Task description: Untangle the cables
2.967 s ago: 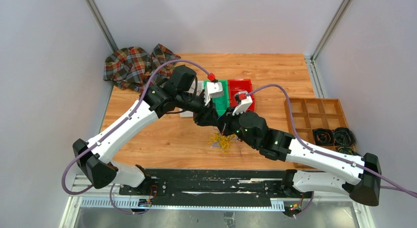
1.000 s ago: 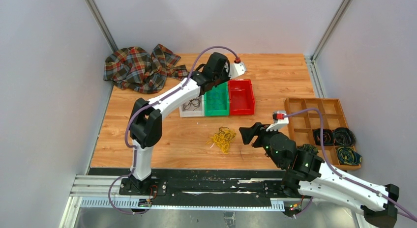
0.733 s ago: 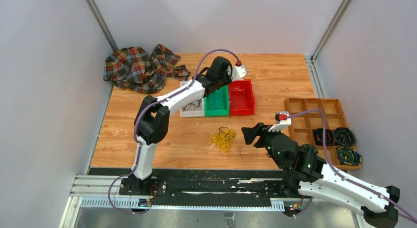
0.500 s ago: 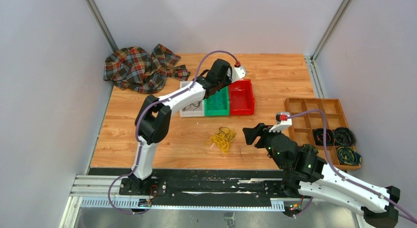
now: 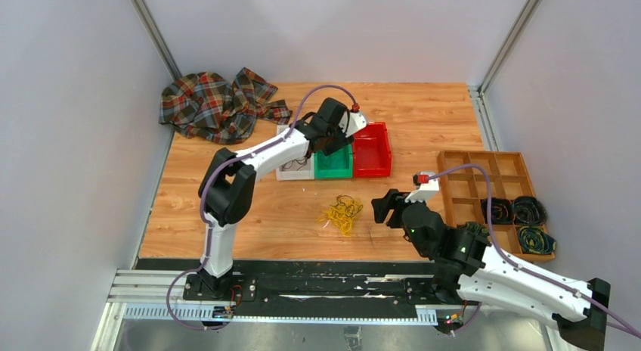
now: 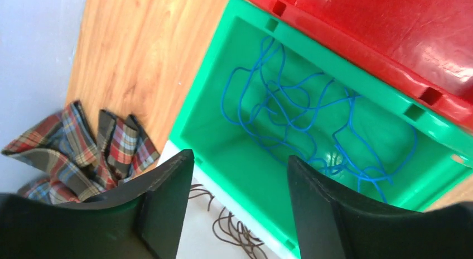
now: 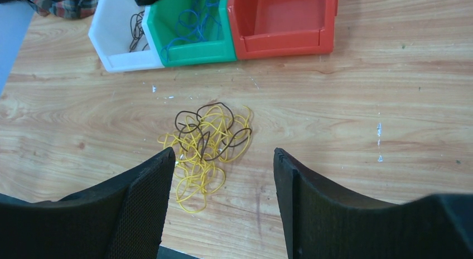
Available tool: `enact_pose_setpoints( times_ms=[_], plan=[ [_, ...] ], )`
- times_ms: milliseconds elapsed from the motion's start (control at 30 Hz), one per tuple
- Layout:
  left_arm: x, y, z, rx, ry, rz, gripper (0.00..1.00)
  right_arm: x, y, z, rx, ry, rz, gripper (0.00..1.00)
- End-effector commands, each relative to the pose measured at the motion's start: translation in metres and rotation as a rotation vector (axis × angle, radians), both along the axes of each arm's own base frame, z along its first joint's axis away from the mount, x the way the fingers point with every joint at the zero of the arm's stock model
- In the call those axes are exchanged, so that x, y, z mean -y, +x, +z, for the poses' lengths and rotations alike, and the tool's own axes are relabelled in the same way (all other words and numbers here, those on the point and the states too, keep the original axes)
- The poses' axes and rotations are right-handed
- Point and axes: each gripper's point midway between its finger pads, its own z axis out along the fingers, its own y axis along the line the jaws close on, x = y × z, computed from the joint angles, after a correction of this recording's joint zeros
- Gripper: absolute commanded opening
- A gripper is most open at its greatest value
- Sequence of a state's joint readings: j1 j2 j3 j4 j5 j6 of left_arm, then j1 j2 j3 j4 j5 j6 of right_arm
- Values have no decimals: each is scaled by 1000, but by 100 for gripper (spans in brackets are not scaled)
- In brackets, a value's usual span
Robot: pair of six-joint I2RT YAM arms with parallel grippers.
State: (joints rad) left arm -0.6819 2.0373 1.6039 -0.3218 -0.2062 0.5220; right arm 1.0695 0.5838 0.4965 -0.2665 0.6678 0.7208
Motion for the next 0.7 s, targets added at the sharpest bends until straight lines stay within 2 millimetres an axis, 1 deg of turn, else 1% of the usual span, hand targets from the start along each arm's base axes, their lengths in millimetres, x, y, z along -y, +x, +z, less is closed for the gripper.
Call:
enact_pose_setpoints(
  times_ms=[0,67,133,167,267,333,367,433,467,500,533,600,667],
  plan=[
    [7,-12,62,-2,-92,-49,73,2,5,13,1,31,-36,65],
    [14,-24,77,-46,-116,-113,88,2,5,12,-4,29,-38,65],
    [18,-41,91,-114,-118,-190,93,2,5,9,-11,26,-36,65],
    [19,-52,98,-152,-120,-227,95,1,4,6,-18,22,-34,65],
    [15,-95,110,-287,-129,-335,96,-5,2,-4,-57,24,-18,65],
    [9,-128,110,-369,-153,-401,95,-11,0,-14,-94,21,-2,64],
    [4,-148,113,-396,-169,-444,94,-14,-2,-19,-114,20,5,63],
    [-6,-185,102,-460,-172,-526,93,-19,-4,-31,-152,13,19,62],
    [-10,-203,90,-491,-156,-562,92,-22,-5,-36,-169,8,25,61],
    [-18,-223,70,-543,-123,-584,91,-23,-6,-41,-185,1,30,60],
    [-20,-239,58,-574,-95,-610,89,-25,-7,-45,-199,-6,36,59],
    [-24,-259,34,-660,-73,-587,84,-27,-7,-49,-213,-16,41,57],
    [-23,-266,15,-730,-96,-512,80,-26,-8,-51,-219,-21,41,56]
  ],
)
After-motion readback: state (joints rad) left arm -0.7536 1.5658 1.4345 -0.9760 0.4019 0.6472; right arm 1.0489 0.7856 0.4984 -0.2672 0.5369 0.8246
